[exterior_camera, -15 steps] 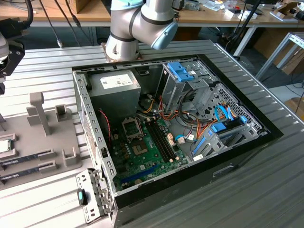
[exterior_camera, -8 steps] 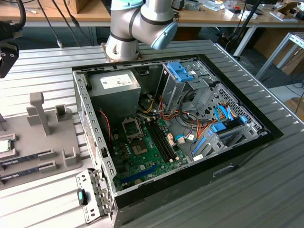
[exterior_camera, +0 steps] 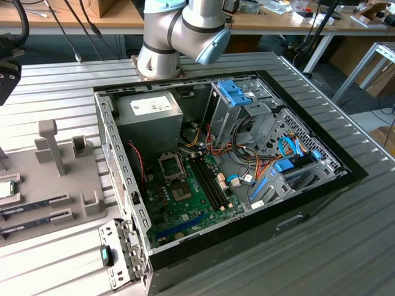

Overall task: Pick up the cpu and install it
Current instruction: 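Reach for the cpu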

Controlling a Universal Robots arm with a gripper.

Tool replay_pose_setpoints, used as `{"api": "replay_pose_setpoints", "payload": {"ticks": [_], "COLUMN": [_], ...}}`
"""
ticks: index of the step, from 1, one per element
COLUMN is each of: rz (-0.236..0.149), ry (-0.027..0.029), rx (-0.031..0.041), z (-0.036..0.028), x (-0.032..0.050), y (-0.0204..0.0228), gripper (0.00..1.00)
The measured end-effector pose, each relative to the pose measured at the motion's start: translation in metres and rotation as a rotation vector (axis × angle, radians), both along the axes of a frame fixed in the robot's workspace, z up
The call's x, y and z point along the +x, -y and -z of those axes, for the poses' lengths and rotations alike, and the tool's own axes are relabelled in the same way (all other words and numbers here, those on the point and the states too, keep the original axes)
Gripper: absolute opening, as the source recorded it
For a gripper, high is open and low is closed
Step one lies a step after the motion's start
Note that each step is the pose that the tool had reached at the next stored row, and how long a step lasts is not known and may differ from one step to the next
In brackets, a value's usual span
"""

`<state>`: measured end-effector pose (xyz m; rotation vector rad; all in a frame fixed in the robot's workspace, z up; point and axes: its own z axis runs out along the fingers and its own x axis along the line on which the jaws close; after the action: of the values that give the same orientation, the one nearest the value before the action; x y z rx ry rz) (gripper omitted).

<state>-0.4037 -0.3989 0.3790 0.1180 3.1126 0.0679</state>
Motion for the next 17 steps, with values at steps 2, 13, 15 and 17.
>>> {"api": "replay_pose_setpoints", "payload": {"ticks": [2, 13, 15, 17], "rz": [0.000, 0.000, 0.000, 0.000], "ry": [0.0000, 0.0002, 0.0001, 0.0001], "rx": [0.0000, 0.0001, 0.0000, 0.0000], "z": [0.0011, 0.0066, 0.0073, 0.0082], "x": [-0.0009, -0.0031, -0.0033, -0.0033], "y": [0.0000, 0.0000, 0.0000, 0.0000], "gripper": [0.11, 0.11, 0.11, 0.11]}}
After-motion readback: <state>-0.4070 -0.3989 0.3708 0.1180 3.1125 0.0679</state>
